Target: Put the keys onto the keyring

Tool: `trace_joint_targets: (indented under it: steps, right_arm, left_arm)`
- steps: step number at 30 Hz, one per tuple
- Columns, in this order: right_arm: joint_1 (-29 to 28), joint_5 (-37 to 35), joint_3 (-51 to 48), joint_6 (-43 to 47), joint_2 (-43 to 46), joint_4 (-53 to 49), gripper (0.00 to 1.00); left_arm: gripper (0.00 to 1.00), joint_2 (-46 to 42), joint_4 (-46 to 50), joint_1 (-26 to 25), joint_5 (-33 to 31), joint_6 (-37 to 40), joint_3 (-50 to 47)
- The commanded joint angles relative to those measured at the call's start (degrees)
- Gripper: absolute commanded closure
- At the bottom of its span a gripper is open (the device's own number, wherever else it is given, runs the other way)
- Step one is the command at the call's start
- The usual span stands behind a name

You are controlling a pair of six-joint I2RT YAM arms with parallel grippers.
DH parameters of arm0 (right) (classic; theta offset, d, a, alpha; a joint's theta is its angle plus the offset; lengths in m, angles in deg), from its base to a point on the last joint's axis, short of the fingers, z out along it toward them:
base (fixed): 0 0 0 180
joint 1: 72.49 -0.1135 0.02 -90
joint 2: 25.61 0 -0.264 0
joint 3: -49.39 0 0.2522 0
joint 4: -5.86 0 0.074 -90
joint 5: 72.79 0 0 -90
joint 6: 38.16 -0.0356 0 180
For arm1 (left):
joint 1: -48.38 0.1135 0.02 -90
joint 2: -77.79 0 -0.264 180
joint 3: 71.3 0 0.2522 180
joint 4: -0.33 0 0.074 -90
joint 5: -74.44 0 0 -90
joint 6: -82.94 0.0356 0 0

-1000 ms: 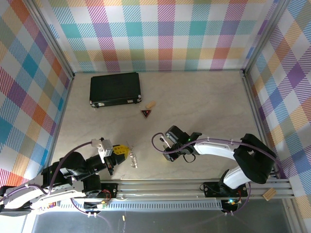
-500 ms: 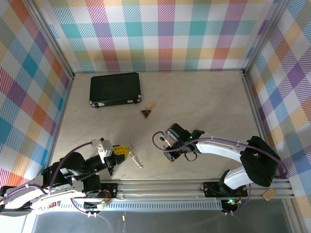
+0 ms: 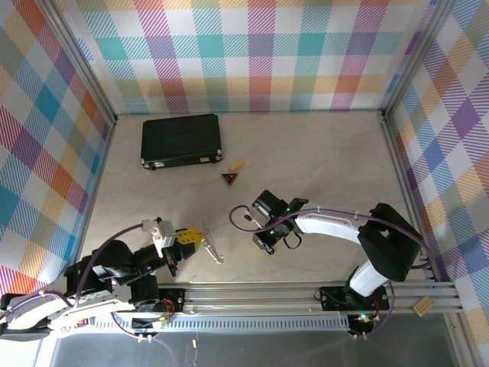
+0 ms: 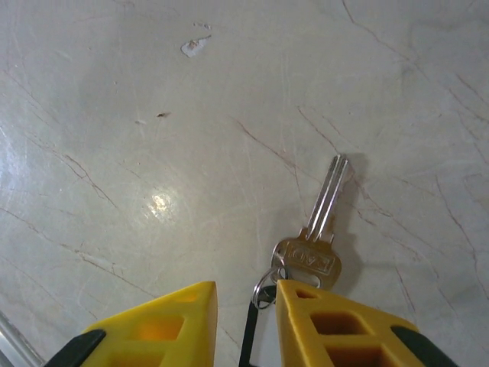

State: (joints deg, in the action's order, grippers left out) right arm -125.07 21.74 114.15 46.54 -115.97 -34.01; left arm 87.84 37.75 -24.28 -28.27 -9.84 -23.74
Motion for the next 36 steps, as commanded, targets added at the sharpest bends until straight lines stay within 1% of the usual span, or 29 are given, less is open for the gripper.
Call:
trace_joint_targets:
  steps: [1,14,19,27,29,32,34,36]
  right_arm:
    - [-0.2,0.0,2.4,0.9,-1.5,-2.5,0.74]
    - [-0.5,-1.5,4.5,1.7,-5.0,-4.6,0.81]
    - [-0.4,-1.9,4.4,1.7,-5.0,-5.0,0.87]
    - [-0.5,-2.8,2.5,0.8,-1.8,-4.5,0.98]
    - [-0.4,-3.2,0.9,-0.1,-0.4,-3.0,1.00]
    - [-0.5,-4.1,-1.4,-2.4,1.3,-0.7,1.00]
    - [-0.5,-3.5,-5.5,-5.4,4.3,4.9,1.00]
    - [-0.7,-2.8,-10.7,-8.4,8.1,13.5,1.00]
  left_arm:
    - [1.00,-1.2,-1.9,-0.1,-0.3,0.1,-0.7]
    - [1.00,-1.4,-2.1,-0.1,-0.4,0.2,-0.5]
    - [1.00,-1.5,-2.1,-0.1,-0.5,0.4,-0.3]
    - [1.00,-1.3,-2.4,-0.1,-0.6,0.6,-0.3]
    - [1.00,-1.3,-2.4,-0.1,-0.6,0.6,-0.2]
    - [1.00,-1.4,-2.4,0.0,-0.6,0.5,-0.1]
    - [1.00,-1.3,-2.3,-0.1,-0.4,0.5,-0.2]
    - [1.00,-1.4,-2.4,0.0,-0.5,0.5,-0.3]
